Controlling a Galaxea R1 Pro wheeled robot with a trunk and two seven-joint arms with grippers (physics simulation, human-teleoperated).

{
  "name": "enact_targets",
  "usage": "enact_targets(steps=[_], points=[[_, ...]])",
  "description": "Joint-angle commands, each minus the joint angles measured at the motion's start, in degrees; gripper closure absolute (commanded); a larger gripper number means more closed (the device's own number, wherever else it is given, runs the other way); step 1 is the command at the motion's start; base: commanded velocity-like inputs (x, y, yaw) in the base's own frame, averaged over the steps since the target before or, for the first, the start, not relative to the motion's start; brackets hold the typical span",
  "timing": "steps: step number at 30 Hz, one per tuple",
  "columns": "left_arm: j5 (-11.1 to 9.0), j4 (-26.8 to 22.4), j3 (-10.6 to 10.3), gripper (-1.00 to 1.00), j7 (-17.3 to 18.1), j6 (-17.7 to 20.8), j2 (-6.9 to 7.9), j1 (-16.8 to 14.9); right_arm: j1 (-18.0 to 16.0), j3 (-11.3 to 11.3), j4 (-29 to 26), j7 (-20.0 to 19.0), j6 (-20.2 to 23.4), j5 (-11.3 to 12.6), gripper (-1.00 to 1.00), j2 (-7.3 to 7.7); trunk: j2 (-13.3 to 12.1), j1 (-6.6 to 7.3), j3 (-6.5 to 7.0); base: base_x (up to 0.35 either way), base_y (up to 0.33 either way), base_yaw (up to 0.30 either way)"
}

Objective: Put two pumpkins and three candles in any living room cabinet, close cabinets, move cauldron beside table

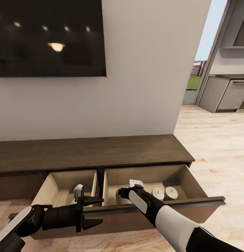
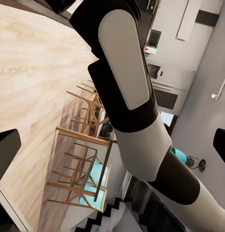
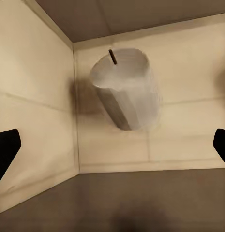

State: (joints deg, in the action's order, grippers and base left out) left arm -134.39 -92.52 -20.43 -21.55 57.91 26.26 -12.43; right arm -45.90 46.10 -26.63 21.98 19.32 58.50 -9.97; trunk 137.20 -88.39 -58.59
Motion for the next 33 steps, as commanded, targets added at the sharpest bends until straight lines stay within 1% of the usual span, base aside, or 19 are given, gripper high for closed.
enact_targets(steps=[1,5,24,33], points=[[-0.6,0.0,-0.1,-1.0,-0.5,0.0,0.06,0.0,-0.1,0.4,-0.1,0.4,0.1,0.4,-1.0,0.04,0.0,0.01,-0.05,0.0,0.0,0.0],[-0.6,0.0,-0.1,-1.0,-0.5,0.0,0.07,0.0,-0.1,0.4,-0.1,0.4,0.1,0.4,-1.0,0.04,0.0,0.01,-0.05,0.0,0.0,0.0],[-0.6,0.0,0.0,-1.0,-0.5,-0.1,0.1,0.0,-0.1,0.4,-0.1,0.4,0.1,0.4,-1.0,0.04,-7.6,4.18,3.36,0.0,0.0,0.0],[-0.6,0.0,0.0,-1.0,-0.5,-0.1,0.1,0.0,-0.1,0.4,-0.1,0.4,0.2,0.4,-1.0,0.04,-7.6,4.18,3.36,0.0,0.0,0.0]])
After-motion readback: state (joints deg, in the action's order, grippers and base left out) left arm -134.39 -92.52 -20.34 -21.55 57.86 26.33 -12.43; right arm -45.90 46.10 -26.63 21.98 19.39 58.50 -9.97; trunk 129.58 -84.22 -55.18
